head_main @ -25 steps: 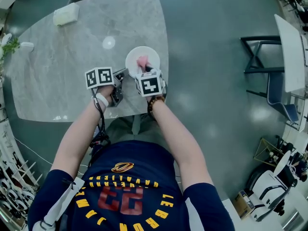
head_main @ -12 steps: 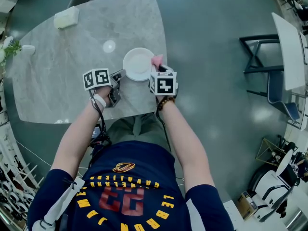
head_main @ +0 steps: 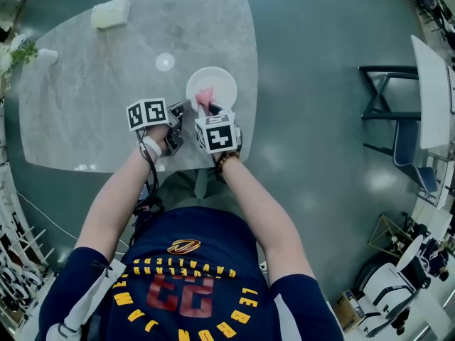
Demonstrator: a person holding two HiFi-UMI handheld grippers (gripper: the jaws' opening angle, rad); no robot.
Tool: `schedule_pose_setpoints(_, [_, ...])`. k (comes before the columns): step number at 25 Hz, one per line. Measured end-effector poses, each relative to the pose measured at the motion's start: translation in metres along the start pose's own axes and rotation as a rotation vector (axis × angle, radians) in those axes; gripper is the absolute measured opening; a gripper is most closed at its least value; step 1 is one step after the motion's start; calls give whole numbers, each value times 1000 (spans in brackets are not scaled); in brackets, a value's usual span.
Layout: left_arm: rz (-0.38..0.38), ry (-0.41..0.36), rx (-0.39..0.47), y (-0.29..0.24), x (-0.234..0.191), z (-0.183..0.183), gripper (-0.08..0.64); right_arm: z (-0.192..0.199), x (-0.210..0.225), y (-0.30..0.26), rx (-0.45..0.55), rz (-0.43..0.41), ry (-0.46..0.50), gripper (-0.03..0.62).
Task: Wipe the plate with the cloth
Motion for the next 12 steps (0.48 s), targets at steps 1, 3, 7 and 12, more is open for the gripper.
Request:
schedule_pose_setpoints(1, [1, -2, 1, 0, -1, 0, 12, 2, -6, -6, -16, -9, 18, 40])
schedule_pose_setpoints(3, [1, -10, -2, 2, -4, -2, 14, 5, -16, -14, -43, -21, 38, 40])
schedule_pose_setpoints(7, [-6, -19, -11, 7, -12, -4, 14, 12, -16, -18, -69, -12, 51, 40])
schedule_pose_setpoints(12, [-9, -24, -14, 8, -12, -8, 14, 13, 6, -6, -50, 32, 28, 40])
Point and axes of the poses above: the fingertips, and each gripper's own axes: y backward along the fingers, x to its right, z out of its underside, the point moved 7 cm from there along y, backward along the fingers
